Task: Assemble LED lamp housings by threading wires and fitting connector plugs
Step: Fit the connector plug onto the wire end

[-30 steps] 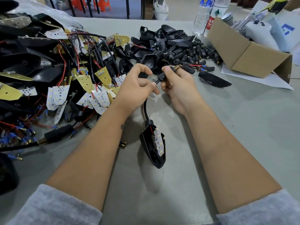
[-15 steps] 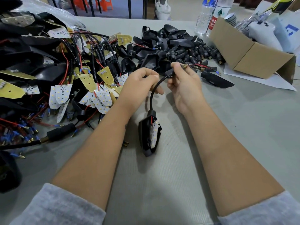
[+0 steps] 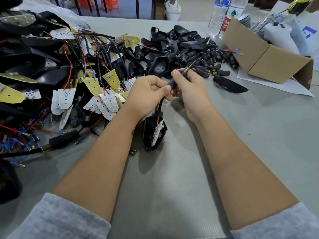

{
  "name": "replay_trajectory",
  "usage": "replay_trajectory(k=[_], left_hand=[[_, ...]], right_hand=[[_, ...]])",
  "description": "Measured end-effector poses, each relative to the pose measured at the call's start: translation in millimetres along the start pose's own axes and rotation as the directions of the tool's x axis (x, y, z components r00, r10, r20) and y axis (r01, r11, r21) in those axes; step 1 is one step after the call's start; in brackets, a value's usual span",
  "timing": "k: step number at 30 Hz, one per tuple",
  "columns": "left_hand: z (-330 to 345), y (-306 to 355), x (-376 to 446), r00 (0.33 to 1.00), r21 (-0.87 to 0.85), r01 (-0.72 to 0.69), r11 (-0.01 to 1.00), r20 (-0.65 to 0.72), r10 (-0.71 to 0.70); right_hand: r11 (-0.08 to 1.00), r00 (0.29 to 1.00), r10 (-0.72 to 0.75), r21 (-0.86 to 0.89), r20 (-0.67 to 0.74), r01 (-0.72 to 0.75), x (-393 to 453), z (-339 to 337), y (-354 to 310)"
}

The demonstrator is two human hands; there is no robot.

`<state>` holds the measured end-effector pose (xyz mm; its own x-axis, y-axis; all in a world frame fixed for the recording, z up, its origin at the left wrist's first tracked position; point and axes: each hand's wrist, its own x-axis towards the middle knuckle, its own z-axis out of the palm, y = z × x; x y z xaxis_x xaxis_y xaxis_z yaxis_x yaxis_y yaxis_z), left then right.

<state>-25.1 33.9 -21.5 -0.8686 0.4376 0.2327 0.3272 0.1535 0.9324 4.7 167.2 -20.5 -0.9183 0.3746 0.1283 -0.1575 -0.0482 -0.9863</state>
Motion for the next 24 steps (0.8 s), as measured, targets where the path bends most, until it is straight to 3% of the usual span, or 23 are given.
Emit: replay_trajectory(k=[7,12,20,24], left_hand=[[1.4,4.9,0.8,0.998,-0.046,0.050,0.998,-0.042,-0.052],[-0.1,5.4,-2.5,0.990,0.033,0.130,0.991,0.060,-0.132],[-2.3,3.6,-1.8,0.993,0.086,0.072,0.994,0.085,-0.079],[-0.7,4.9,-2.4,0.994,0.083,0.074,0.994,0.076,-0.081]], right_hand=[[0.981,0.997,0.040,0.190,-0.064,-0.027,1.0,-2.8,-2.8],[0.941,0.981,0.076,0.338,-0.181,-0.011,3.9,-6.3,-4.4],[0.996,0.999,0.038,0.076,-0.022,-0.036,0.2,-1.3,-2.2],[0.993,0.999,0.054,0.101,0.003,-0.054,-0.4,-3.3,-3.2]])
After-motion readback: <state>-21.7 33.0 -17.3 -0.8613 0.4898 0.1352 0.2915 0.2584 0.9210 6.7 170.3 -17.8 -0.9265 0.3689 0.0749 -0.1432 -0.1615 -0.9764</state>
